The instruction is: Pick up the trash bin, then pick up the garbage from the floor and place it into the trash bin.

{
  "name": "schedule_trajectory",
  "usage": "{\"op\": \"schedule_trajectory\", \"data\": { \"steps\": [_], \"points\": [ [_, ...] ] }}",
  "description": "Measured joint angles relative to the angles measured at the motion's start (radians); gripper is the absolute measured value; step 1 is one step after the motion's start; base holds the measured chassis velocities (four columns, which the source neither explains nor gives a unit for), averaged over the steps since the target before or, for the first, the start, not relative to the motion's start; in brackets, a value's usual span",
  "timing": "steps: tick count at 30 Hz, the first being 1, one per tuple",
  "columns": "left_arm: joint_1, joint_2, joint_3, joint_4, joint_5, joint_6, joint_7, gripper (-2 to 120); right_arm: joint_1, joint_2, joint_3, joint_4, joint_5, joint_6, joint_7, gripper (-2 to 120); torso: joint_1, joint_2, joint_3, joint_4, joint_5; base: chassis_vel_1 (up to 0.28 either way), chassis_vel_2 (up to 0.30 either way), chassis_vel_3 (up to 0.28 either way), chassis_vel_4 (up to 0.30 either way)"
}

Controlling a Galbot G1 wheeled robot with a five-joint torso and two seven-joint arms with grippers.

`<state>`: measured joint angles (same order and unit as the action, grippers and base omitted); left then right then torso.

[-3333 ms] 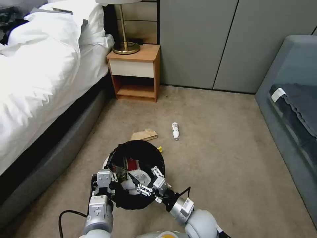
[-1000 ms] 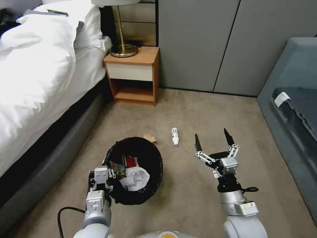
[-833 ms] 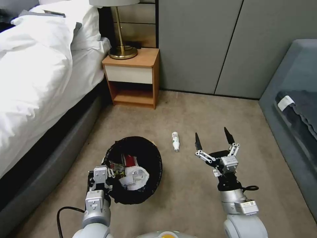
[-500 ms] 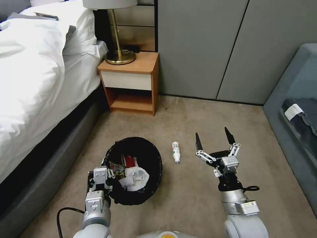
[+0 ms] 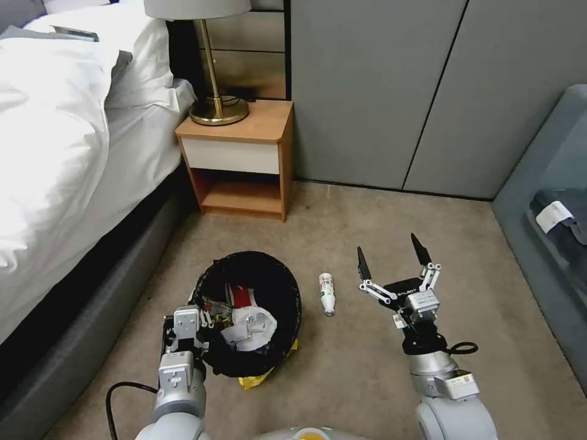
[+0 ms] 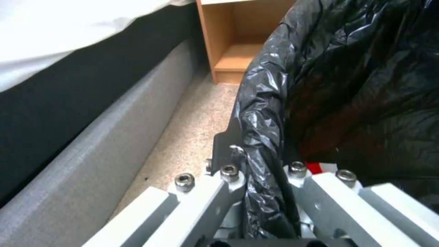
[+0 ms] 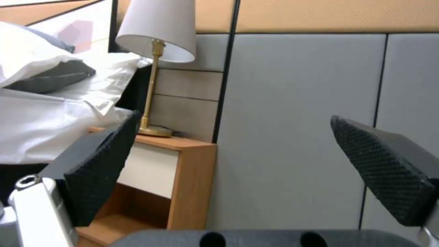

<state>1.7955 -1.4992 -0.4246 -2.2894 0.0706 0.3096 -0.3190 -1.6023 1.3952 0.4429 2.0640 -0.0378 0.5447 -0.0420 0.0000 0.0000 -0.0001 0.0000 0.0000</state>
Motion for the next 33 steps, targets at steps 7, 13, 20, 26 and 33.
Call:
{"op": "schedule_trajectory", "data": {
  "steps": [7, 13, 20, 26, 33],
  "points": [
    [0.017, -0.005, -0.008, -0.019, -0.005, -0.001, 0.000, 1, 0.118, -0.039, -0.043, -0.034, 0.114, -0.175, 0.023, 100, 0.000, 0.000, 0.000, 0.0001, 0.0001, 0.000, 0.000, 0.000, 0.000],
    [0.026, -0.015, -0.013, -0.023, -0.006, -0.004, -0.001, 1, 0.259, -0.070, -0.155, -0.121, 0.281, -0.412, 0.111, 100, 0.000, 0.000, 0.000, 0.0001, 0.0001, 0.000, 0.000, 0.000, 0.000],
    [0.022, -0.025, -0.012, -0.031, 0.005, -0.004, -0.002, 1, 0.413, -0.090, -0.275, -0.238, 0.515, -0.656, 0.202, 100, 0.000, 0.000, 0.000, 0.0001, -0.0001, 0.000, 0.000, 0.000, 0.000],
    [0.023, -0.019, -0.018, -0.032, 0.006, -0.003, -0.002, 1, 0.487, -0.088, -0.332, -0.364, 0.518, -0.711, 0.213, 100, 0.000, 0.000, 0.000, 0.0001, -0.0001, 0.000, 0.000, 0.000, 0.000],
    [0.020, -0.016, -0.019, -0.028, 0.004, 0.000, -0.002, 1, 0.531, -0.071, -0.363, -0.580, 0.408, -0.699, 0.172, 100, 0.000, 0.000, 0.000, 0.0000, 0.0001, 0.000, 0.000, 0.000, 0.000]
  ]
}}
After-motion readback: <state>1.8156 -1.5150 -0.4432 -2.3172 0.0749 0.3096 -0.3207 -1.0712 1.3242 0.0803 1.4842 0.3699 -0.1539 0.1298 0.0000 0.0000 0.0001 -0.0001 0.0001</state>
